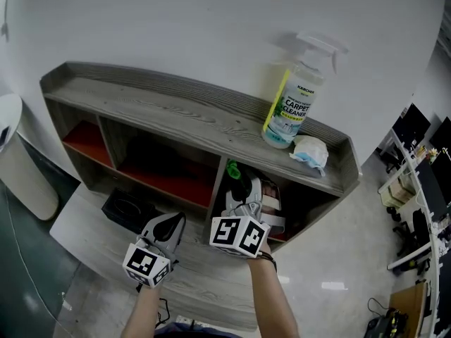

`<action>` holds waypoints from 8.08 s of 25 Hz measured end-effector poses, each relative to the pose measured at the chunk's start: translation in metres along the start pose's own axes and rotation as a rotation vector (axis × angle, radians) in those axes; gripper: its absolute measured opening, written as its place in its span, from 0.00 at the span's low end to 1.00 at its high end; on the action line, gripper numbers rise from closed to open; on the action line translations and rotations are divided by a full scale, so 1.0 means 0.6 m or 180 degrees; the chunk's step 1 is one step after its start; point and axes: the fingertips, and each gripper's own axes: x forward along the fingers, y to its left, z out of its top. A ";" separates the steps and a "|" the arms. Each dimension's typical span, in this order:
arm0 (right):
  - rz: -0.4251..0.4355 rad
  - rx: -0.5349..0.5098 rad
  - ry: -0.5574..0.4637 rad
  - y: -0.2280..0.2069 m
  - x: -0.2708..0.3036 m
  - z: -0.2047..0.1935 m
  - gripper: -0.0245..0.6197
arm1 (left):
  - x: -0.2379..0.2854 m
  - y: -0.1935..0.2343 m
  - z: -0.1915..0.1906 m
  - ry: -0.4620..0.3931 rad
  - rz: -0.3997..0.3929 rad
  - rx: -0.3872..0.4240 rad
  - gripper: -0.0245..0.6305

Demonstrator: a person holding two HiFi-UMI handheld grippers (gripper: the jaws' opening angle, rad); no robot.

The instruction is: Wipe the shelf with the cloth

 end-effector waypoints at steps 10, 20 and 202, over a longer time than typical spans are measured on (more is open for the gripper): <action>-0.0131 0.0175 -0.0056 -0.028 0.000 0.015 0.21 | -0.003 -0.001 0.005 -0.0015 0.0017 0.0010 0.04; -0.0390 0.0820 -0.0107 -0.064 -0.017 0.004 0.20 | -0.007 -0.001 0.008 -0.0025 0.0030 0.0022 0.04; -0.0842 0.0918 0.1022 -0.095 -0.036 -0.181 0.20 | 0.002 -0.018 -0.021 0.0089 -0.0062 -0.0047 0.04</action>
